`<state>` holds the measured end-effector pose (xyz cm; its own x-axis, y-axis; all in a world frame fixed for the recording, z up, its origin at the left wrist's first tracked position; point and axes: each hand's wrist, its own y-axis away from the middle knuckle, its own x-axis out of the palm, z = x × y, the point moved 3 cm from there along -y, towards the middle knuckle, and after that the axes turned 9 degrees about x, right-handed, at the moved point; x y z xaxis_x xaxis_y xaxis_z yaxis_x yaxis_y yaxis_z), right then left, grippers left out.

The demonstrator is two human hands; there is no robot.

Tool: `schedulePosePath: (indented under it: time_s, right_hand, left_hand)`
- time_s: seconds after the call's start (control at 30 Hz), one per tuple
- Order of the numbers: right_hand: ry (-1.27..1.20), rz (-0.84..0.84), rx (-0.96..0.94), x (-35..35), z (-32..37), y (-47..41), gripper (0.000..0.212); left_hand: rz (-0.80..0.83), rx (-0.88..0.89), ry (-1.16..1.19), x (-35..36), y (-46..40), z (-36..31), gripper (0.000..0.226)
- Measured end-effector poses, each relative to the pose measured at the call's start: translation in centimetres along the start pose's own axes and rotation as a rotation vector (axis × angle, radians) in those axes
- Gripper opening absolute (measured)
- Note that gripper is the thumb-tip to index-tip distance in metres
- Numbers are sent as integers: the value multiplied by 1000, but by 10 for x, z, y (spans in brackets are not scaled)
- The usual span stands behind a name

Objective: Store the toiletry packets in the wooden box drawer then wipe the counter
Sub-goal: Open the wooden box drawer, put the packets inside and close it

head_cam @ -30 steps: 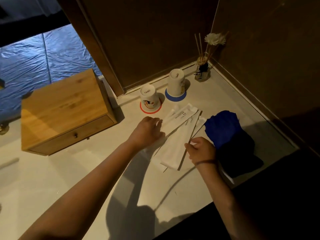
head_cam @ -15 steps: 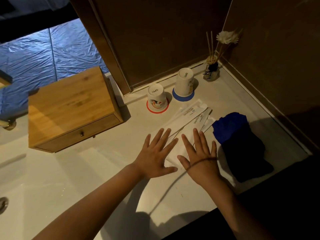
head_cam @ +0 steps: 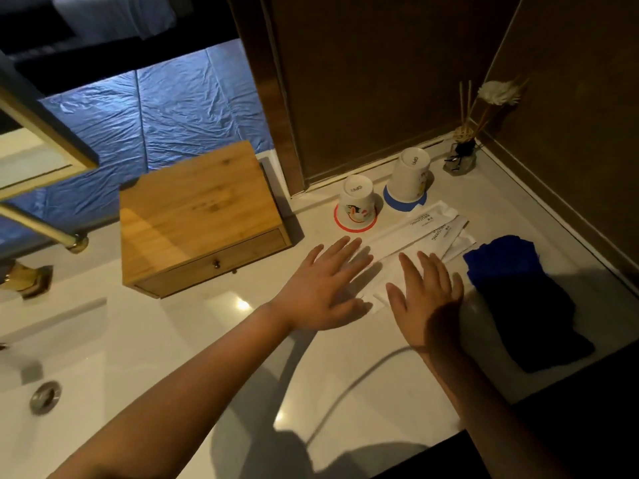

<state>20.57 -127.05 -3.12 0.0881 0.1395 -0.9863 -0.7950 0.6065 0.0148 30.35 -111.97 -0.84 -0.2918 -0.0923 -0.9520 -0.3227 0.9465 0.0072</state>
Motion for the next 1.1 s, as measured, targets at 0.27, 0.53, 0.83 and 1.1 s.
schedulePosePath:
  time_s: [0.27,0.53,0.83,1.1]
  right_hand:
    - [-705,598,-8,18,148,28,30]
    - [-968,1021,257,47,243,19,40]
    - [-1027,1130,344,28,278,17,37]
    - [-1188,1075,300,47,238,55,29]
  left_hand:
    - [-404,-273,-179,-96,119,123,46]
    - [-136,-517,-178,-83,145,188,59]
    - [-168,-502,-200,-81,145,190,59]
    - [-199,-504,-148,-81,146,193,58]
